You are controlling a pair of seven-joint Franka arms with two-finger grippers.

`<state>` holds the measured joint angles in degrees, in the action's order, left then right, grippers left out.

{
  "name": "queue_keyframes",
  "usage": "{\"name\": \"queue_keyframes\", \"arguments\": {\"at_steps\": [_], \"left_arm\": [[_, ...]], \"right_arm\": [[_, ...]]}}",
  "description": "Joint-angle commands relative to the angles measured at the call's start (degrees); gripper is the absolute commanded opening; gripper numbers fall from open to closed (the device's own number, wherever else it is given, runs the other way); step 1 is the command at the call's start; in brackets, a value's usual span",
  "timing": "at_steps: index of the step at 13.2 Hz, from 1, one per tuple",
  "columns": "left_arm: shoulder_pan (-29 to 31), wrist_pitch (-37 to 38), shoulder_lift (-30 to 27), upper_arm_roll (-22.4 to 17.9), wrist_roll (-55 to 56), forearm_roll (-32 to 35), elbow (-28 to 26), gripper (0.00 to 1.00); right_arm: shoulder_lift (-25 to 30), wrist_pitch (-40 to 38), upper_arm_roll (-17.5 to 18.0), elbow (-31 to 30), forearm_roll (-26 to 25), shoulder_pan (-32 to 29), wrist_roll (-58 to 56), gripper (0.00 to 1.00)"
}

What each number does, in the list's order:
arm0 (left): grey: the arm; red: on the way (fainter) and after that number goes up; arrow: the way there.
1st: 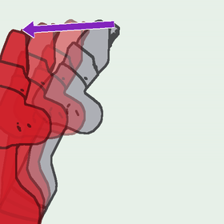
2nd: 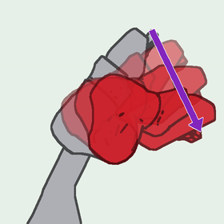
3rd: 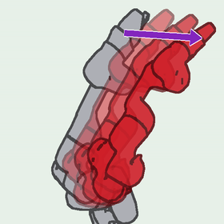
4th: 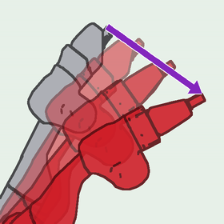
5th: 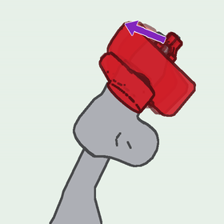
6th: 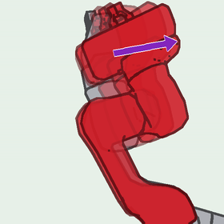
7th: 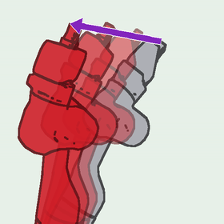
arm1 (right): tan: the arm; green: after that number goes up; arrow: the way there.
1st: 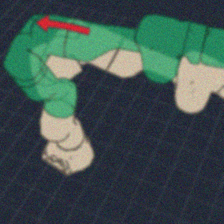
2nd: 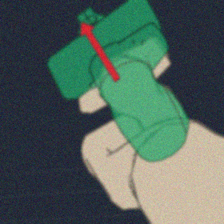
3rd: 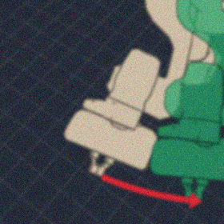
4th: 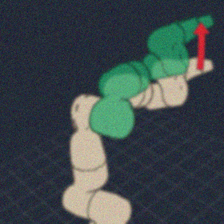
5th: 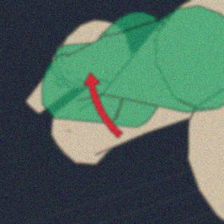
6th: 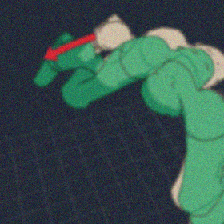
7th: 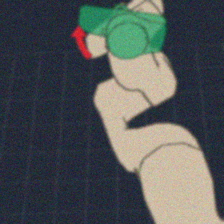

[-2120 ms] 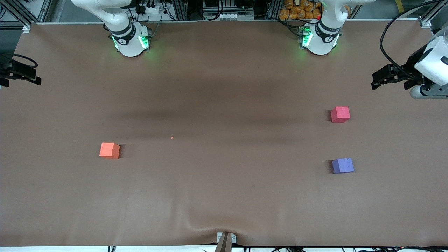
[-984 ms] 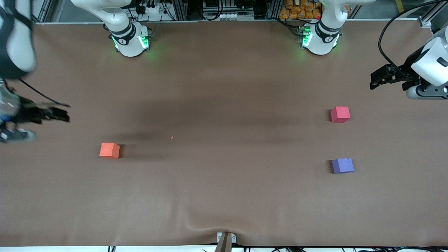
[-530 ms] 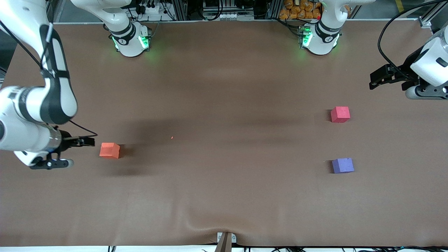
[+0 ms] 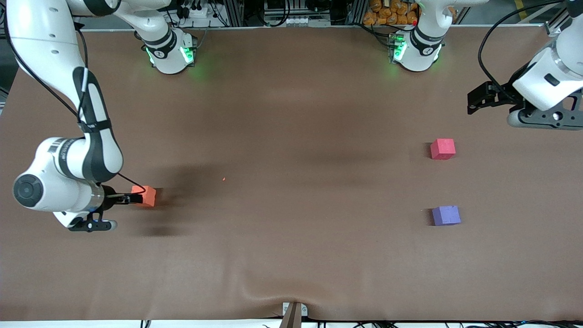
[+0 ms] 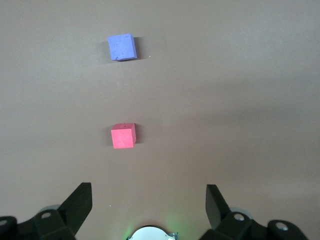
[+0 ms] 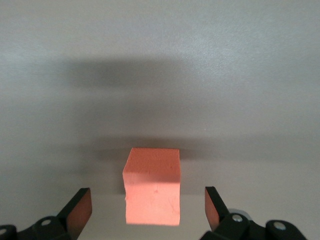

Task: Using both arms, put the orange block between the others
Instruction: 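Close the right gripper around the orange cube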

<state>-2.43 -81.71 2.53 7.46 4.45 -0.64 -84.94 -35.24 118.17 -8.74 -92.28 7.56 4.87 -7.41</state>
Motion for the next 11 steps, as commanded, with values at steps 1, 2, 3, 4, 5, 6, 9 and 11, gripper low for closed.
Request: {"name": "queue_keyframes", "arguments": {"at_steps": [1, 2, 3, 4, 5, 6, 9, 11], "left_arm": [[-0.1, -0.2, -0.2, 0.5, 0.3, 0.9, -0.7, 1.0], [-0.2, -0.6, 0.0, 0.5, 0.2, 0.9, -0.7, 1.0], [-0.1, -1.0, 0.6, 0.5, 0.3, 0.8, -0.6, 1.0], [0.2, -1.3, 0.9, 0.5, 0.2, 0.8, -0.6, 1.0], [0.6, -1.7, 1.3, 0.5, 0.2, 0.8, -0.6, 1.0], [0.8, -2.7, 1.6, 0.4, 0.1, 0.7, -0.6, 1.0], [0.7, -4.9, 2.8, 0.3, 0.2, 0.9, -0.7, 1.0], [0.7, -4.8, 2.7, 0.4, 0.3, 1.0, -0.7, 1.0]], "right_arm": [[-2.1, 2.0, -0.6, 0.2, 0.7, 0.8, -0.2, 1.0], [-2.6, 2.1, -0.5, 0.2, 0.7, 0.8, -0.2, 1.0], [-2.8, 2.1, -0.5, 0.2, 0.7, 0.8, -0.2, 1.0], [-3.2, 2.0, -0.5, 0.2, 0.7, 0.8, -0.2, 1.0], [-3.4, 1.8, -0.5, 0.1, 0.7, 0.8, -0.2, 1.0], [-3.5, 2.1, -0.5, -0.3, 0.7, 0.8, -0.4, 1.0], [-3.7, 2.1, -0.6, -0.4, 0.7, 1.5, -0.4, 1.0], [-4.0, 2.0, -0.6, -1.9, 0.7, 1.5, -0.3, 1.0]]}}
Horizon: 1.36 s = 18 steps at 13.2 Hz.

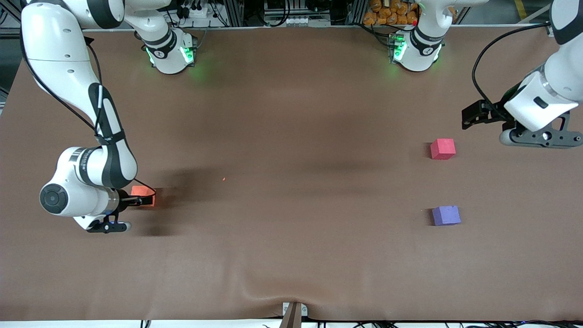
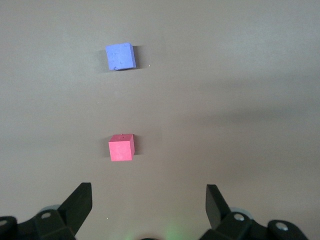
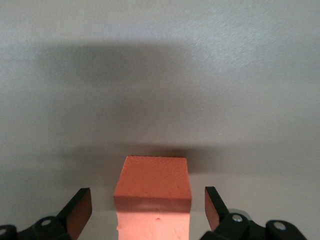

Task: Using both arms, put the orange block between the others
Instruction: 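Close the right gripper around the orange cube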

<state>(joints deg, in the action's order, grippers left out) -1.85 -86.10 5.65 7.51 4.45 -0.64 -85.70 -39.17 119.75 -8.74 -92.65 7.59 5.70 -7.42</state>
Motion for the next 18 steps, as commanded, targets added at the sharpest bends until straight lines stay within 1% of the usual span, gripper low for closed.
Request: {"name": "queue_keyframes", "arguments": {"at_steps": [1, 3, 4, 6, 7, 8, 9, 11, 12, 14, 15, 18], "left_arm": [[-0.1, -0.5, -0.3, 0.2, 0.3, 1.0, 0.0, 1.0], [-0.5, -0.6, 0.4, 0.2, 0.3, 1.0, -0.1, 1.0], [-0.7, -0.6, 0.7, 0.3, 0.4, 1.1, -0.1, 1.0], [-0.8, -0.6, 0.8, 0.3, 1.0, 1.1, -0.1, 1.0], [-0.8, -0.6, 0.8, 0.3, 1.2, 1.1, 0.0, 1.0], [-0.8, -0.6, 0.8, 0.3, 1.4, 1.1, 0.0, 1.0], [-0.7, -0.6, 0.8, 0.3, 2.6, 1.1, 0.1, 1.0], [-0.8, -0.9, 0.9, 0.3, 4.9, 1.2, 0.1, 1.0], [-0.5, -2.0, 1.9, 0.3, 5.0, 1.2, 0.2, 1.0], [-0.3, -2.7, 2.5, 0.2, 5.0, 1.2, 0.2, 1.0], [0.0, -2.8, 2.8, 0.2, 5.1, 1.2, 0.2, 1.0], [0.0, -4.1, 4.5, 0.3, 5.9, 1.1, 0.2, 1.0]], "right_arm": [[0.0, 0.3, -0.6, -1.9, 0.7, 0.7, -0.3, 0.98], [0.0, 0.1, -0.6, -2.0, 0.7, 0.7, -0.6, 0.89], [0.0, 0.1, -0.6, -2.3, 0.7, 0.7, -2.0, 0.8], [0.1, 0.4, -0.6, -2.1, 0.7, 0.6, -4.3, 0.58], [0.1, 0.4, -0.6, -2.1, 0.7, 0.6, -4.4, 0.5], [0.1, 0.5, -0.6, -2.0, 0.7, 0.6, -4.5, 0.35], [0.4, 0.6, -0.6, -1.7, 0.7, 0.6, -5.4, 0.31], [1.1, 0.6, -0.5, -0.8, 0.9, 1.5, -5.6, 0.3], [1.9, 0.6, -0.5, -0.7, 1.4, 2.4, -5.7, 0.3], [3.9, 0.5, -0.5, -0.3, 3.2, 7.3, -5.1, 0.31], [4.0, 0.6, -0.4, 0.0, 5.7, 9.7, -5.1, 0.33], [3.6, 0.6, -0.5, 0.1, 15.1, 16.3, -5.1, 0.33]]}}
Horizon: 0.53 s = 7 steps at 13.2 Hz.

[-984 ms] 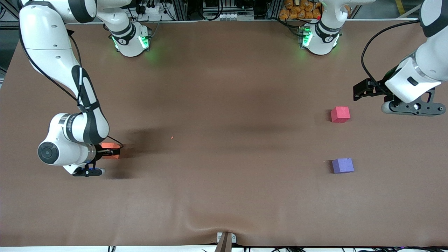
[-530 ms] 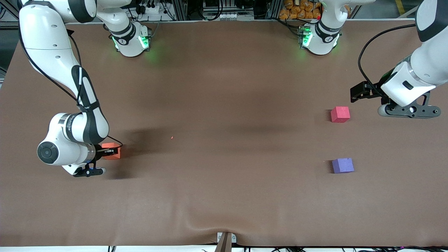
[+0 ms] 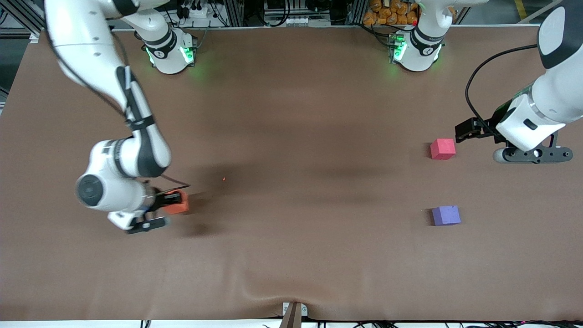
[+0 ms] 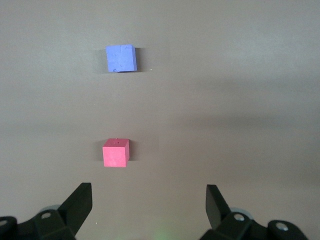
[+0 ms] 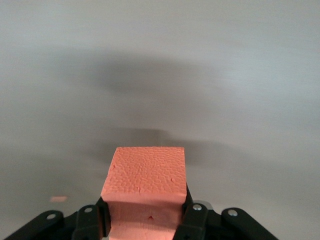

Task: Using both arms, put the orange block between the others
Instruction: 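Carry the orange cube toward the table middle while the left gripper approaches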

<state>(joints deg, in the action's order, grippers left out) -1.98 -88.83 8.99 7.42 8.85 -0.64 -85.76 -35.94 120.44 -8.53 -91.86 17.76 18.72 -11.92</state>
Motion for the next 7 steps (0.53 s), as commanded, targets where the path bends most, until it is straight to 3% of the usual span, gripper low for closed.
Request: {"name": "queue_keyframes", "arguments": {"at_steps": [1, 5, 7], "left_arm": [[-0.2, -1.7, 2.0, 0.4, 2.2, 1.1, 0.2, 1.0], [-4.1, -5.4, 7.2, 0.5, 7.1, 0.1, 0.8, 1.0], [-5.6, -9.1, 10.2, 0.6, 12.7, 0.1, 2.0, 1.0]], "right_arm": [[0.1, 0.0, -0.7, -0.7, 7.1, 5.0, -0.6, 0.33], [-1.1, 0.0, -1.0, 0.2, 9.5, 10.7, -0.3, 0.33], [-1.6, 1.2, -1.2, 0.2, 9.8, 13.6, 6.8, 0.33]]}}
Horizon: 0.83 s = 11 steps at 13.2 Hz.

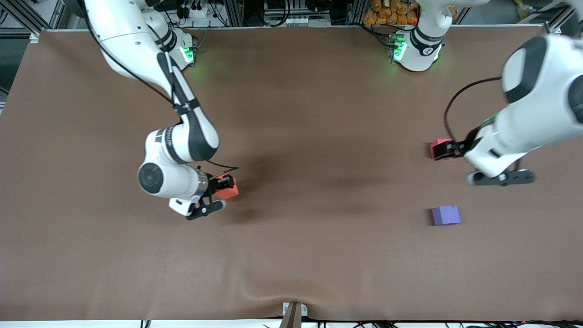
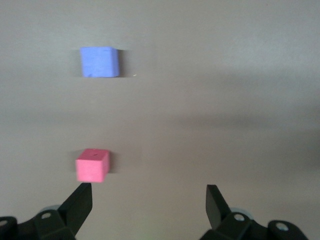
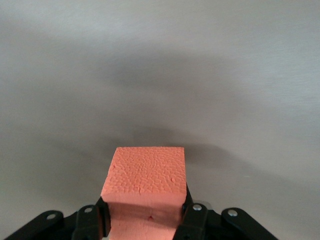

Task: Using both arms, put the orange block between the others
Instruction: 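Carry the orange cube toward the table middle while the left gripper approaches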

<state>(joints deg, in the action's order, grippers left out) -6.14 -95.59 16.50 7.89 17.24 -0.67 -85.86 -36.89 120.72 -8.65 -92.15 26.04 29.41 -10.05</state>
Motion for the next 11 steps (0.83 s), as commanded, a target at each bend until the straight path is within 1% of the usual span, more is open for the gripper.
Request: {"name": "queue_keyframes", "arguments": {"at_steps": [1, 3, 5, 6, 8, 9, 10, 11], "left_arm": [[-2.2, -4.1, 4.1, 0.1, 6.3, -0.3, 2.4, 1.0], [-3.8, -6.9, 6.2, 0.3, 9.6, -2.4, 3.3, 1.0], [-5.1, -9.3, 7.1, 0.3, 13.5, -3.8, 3.8, 1.0], [-6.2, -11.2, 7.3, 0.3, 15.4, -4.2, 3.7, 1.0], [-8.5, -15.2, 9.1, 0.3, 19.7, -4.4, 3.8, 1.0], [-9.8, -17.1, 9.8, 0.3, 21.8, -4.4, 3.8, 1.0], [-11.2, -19.2, 10.4, 0.3, 24.3, -4.4, 3.8, 1.0], [-11.8, -21.7, 11.1, 0.4, 26.2, -4.5, 3.8, 1.0]], "right_arm": [[-0.9, 1.1, -1.1, 0.7, 1.4, 4.8, 9.2, 0.34], [-1.6, 3.0, -1.1, 1.3, 1.5, 7.4, 13.5, 0.35], [-2.0, 4.2, -1.2, 1.2, 1.5, 8.8, 15.6, 0.37], [-2.4, 4.2, -1.1, 1.3, 1.5, 9.4, 16.4, 0.41], [-3.2, 4.7, -1.2, 1.3, 1.1, 10.7, 16.5, 0.45], [-3.3, 5.6, -1.2, 1.1, 0.9, 10.6, 16.5, 0.49], [-3.4, 5.8, -1.2, 1.1, 0.9, 10.3, 16.5, 0.61], [-3.4, 5.8, -1.2, 1.1, 1.1, 10.1, 16.6, 1.0]]}}
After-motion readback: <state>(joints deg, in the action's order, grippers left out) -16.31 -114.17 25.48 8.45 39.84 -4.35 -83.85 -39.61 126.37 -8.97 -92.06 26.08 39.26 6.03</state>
